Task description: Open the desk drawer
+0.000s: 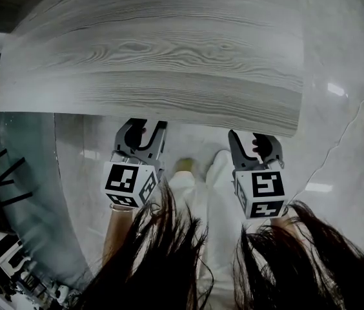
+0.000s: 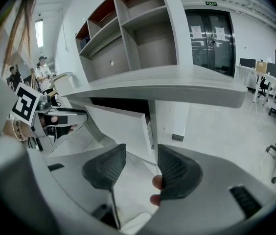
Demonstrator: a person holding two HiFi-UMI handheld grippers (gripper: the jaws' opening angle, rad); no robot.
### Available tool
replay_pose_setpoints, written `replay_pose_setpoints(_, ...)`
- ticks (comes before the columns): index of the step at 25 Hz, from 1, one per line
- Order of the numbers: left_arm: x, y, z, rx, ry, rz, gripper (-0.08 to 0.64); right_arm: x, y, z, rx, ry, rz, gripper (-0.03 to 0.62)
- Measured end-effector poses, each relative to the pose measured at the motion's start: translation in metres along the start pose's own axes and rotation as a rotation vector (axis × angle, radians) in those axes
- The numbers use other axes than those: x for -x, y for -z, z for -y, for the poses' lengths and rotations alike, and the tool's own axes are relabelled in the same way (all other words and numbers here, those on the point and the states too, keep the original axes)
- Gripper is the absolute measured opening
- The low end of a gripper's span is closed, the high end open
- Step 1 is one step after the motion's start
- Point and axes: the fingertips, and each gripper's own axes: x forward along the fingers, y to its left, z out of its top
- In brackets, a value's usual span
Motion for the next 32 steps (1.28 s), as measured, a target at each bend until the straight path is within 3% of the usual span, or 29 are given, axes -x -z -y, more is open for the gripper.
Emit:
replay_pose_setpoints(18,-0.016,0.001,0.006,-0.027,0.078,-0.031,0.173,-0.013,-0.006,0.001,0.035,0.002,-0.012,0.208)
replay_pose_setpoints(32,-0.023,-0.001,0.008,-0.029,0.080,-0.033,0.176,-0.026,-0.014,-0.013,0.075,-0.015,-0.003,0.210)
